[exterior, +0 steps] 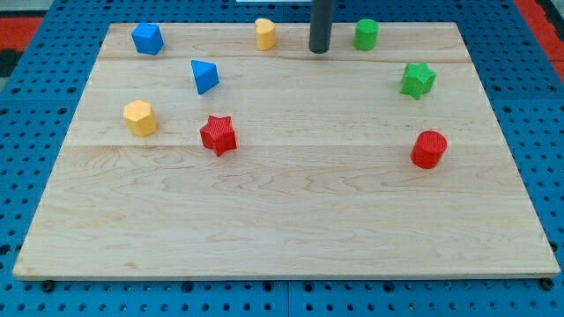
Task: Slide the blue triangle to the yellow hexagon
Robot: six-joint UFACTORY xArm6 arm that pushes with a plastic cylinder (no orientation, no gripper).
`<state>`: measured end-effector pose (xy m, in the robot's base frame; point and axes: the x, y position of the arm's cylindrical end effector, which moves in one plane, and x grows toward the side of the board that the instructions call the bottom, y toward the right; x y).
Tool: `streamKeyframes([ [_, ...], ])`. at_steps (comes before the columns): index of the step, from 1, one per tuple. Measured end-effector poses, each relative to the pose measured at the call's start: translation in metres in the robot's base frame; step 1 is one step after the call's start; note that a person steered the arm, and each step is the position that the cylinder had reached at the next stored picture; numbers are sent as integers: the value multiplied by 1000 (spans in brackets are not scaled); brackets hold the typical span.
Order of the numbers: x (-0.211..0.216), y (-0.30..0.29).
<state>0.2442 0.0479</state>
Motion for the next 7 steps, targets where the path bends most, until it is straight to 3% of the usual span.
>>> streamKeyframes([
  [2, -30, 84],
  [3, -25, 104],
  [5, -19, 75],
  [6, 3, 75],
  [7, 31, 33],
])
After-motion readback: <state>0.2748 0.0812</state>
